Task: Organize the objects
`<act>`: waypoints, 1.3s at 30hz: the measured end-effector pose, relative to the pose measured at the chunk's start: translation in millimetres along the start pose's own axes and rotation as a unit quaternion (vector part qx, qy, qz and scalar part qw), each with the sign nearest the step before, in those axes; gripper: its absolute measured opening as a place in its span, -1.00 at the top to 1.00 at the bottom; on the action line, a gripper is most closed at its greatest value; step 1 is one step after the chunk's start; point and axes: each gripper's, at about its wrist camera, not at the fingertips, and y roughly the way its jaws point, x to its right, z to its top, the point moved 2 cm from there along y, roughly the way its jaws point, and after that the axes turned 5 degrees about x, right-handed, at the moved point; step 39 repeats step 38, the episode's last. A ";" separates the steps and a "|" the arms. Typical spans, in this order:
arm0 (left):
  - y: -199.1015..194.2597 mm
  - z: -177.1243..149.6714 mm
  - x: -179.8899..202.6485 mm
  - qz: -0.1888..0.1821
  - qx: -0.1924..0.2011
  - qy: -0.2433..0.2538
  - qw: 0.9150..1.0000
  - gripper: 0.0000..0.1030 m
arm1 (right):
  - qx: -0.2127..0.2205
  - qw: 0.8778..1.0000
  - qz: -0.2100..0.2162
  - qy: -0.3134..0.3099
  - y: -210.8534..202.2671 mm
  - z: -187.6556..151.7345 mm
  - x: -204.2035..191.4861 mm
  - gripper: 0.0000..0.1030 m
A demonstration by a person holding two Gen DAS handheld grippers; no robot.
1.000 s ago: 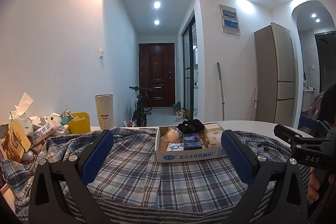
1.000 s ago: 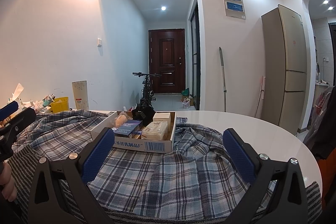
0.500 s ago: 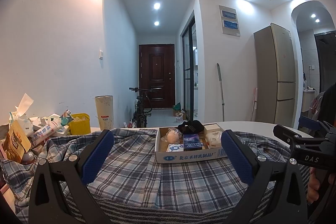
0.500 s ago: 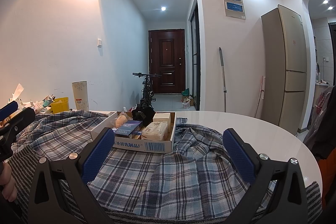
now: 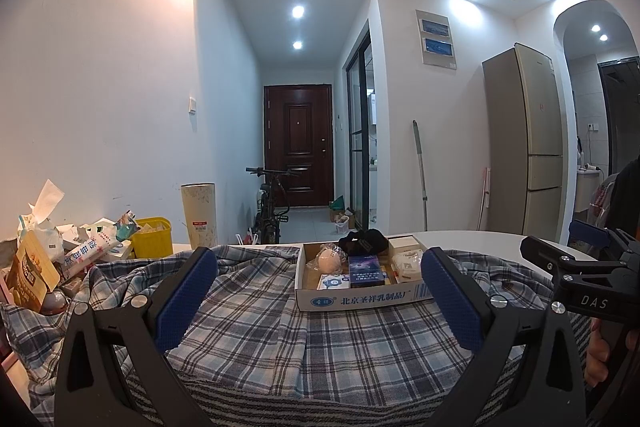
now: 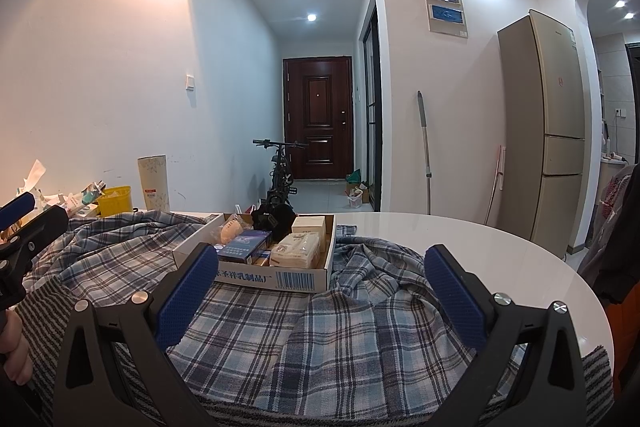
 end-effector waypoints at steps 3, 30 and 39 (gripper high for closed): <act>-0.1 0.1 -0.1 0.000 0.000 0.000 1.000 -1.00 | 0.000 1.000 0.000 0.000 -0.1 0.0 0.0 -1.00; -0.7 0.1 -2.2 0.000 0.000 0.001 1.000 -1.00 | -0.001 1.000 0.000 0.001 -0.3 1.2 0.1 -1.00; 0.2 0.2 -4.8 -0.001 -0.001 0.002 1.000 -1.00 | -0.002 1.000 -0.002 0.007 0.0 2.1 1.4 -1.00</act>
